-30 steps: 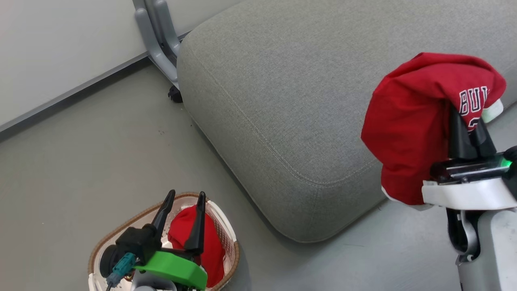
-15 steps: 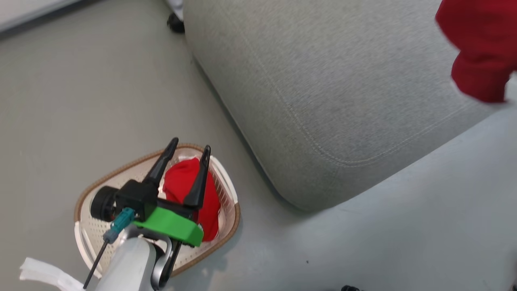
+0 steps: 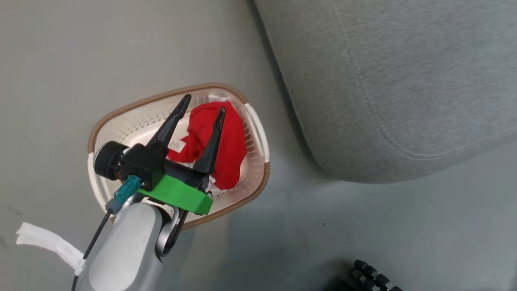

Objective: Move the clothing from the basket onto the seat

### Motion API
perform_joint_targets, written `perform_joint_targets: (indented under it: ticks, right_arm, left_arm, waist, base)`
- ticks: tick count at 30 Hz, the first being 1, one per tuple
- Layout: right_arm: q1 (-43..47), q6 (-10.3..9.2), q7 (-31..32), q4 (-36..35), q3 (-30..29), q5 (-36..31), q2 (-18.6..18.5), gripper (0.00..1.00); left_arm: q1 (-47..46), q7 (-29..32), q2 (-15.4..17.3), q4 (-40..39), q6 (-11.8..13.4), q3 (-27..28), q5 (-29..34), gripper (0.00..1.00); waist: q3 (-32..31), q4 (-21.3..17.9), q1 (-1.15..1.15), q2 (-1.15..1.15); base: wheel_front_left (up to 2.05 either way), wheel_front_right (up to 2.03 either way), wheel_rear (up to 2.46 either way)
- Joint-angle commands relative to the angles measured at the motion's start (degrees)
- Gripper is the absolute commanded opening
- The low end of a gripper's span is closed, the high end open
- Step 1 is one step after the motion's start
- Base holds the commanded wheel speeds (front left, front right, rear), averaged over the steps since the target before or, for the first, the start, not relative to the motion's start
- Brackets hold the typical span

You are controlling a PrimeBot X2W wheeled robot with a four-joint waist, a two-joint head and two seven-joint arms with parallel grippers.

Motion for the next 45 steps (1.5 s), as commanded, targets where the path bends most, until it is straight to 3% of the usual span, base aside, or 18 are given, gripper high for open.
perform_joint_targets:
  ticks: [1,5,21,22,23,34,45]
  right_arm:
    - [-1.3,-0.08,0.0,1.7,0.0,-0.4,-0.4,0.0]
    - [-2.6,-0.09,0.0,8.8,-0.6,-1.5,-1.8,0.0]
    - [-2.4,-0.09,-0.1,29.6,4.7,1.5,1.3,0.0]
    - [-2.4,-0.09,-0.1,29.9,5.0,1.7,1.1,0.1]
    - [-2.5,-0.09,-0.1,30.4,5.3,2.1,0.8,1.0]
    - [2.1,-0.09,-0.1,29.7,10.3,5.6,0.1,1.0]
    - [14.0,-0.09,-0.1,17.4,14.9,6.6,1.0,1.0]
  left_arm:
    - [-1.5,0.0,-0.2,-0.3,-0.1,-0.1,-0.4,1.0]
    - [-2.0,0.0,-0.4,-0.3,-0.1,-0.7,-0.5,1.0]
    - [-3.6,0.0,-1.6,-0.4,-0.1,-0.8,-0.5,1.0]
    - [-3.5,0.0,-1.6,-0.3,-0.1,-0.7,-0.5,1.0]
    - [-3.3,0.0,-1.6,-0.3,-0.1,-0.6,-0.5,1.0]
    - [-0.1,0.0,-3.1,1.4,-0.1,0.3,-1.2,1.0]
    - [6.4,0.0,-5.5,1.9,-0.1,4.8,-2.1,1.0]
  waist:
    - [6.3,6.2,-0.01,0.0]
    - [7.9,7.5,-0.01,0.0]
    - [9.6,9.2,-0.01,0.0]
    - [9.4,9.1,-0.01,0.0]
    - [9.0,9.0,-0.01,0.0]
    - [0.3,7.6,-0.01,0.0]
    - [-14.6,6.2,-0.01,0.0]
  base:
    - [0.0,0.0,0.0]
    - [0.0,0.0,0.0]
    - [0.0,0.0,0.0]
    - [0.0,0.0,0.0]
    - [0.0,0.0,0.0]
    - [0.0,0.0,0.0]
    - [0.0,0.0,0.0]
